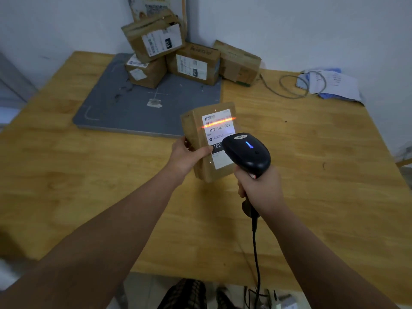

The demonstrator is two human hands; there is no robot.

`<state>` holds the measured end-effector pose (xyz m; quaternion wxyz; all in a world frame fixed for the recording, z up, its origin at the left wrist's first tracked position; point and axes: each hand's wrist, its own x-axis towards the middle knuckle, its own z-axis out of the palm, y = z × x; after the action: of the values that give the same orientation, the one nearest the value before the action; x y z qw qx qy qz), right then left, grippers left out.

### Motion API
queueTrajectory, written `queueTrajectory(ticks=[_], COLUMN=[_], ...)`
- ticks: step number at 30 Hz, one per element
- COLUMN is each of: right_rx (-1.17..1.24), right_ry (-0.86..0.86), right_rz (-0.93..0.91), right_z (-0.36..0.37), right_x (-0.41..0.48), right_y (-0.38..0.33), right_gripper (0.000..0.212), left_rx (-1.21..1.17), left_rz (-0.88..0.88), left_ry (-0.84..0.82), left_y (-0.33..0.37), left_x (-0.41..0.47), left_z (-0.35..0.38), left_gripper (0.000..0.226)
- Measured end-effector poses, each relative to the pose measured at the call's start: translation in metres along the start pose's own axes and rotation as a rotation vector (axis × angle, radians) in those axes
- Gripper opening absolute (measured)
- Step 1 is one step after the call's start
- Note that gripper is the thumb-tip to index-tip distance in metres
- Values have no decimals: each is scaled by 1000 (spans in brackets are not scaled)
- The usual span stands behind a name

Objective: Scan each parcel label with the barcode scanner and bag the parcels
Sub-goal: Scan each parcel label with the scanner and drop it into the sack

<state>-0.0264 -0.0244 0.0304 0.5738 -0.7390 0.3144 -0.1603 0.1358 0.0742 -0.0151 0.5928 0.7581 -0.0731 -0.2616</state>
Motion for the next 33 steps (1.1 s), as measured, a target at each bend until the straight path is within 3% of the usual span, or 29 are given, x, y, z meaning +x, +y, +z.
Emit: queueTrajectory(ticks=[3, 7, 13, 17, 22, 26, 30, 33], right_rx=[33, 88, 169, 162, 61, -229, -506, -545], right_ry=[-92, -222, -418, -485, -550, -517, -592, -552], right_rz=[-7, -6, -4, -8, 44, 4, 84, 85], right_z=[8, 28, 71, 119, 201, 252, 270, 276], right_x=[-12, -40, -103, -149, -205, -234, -251, -257], right_y=[5, 7, 6, 12, 37, 77, 110, 110], right_gripper=[31, 32, 26, 24, 10, 29, 44, 14], left_rx=[-43, -85, -99, -158, 65, 389, 692, 981], left_rz=[-25, -48, -32, -84, -52, -114, -105, -44], left_ry=[75, 194, 385, 418, 569, 659, 506, 273], left_y=[-12, -38, -72, -103, -156, -198, -228, -250], left_x=[-34, -85, -172, -234, -315, -362, -375, -366], left_z=[-12, -37, -101, -159, -241, -298, -321, -316], left_gripper=[57, 88, 78, 68, 81, 104, 117, 115])
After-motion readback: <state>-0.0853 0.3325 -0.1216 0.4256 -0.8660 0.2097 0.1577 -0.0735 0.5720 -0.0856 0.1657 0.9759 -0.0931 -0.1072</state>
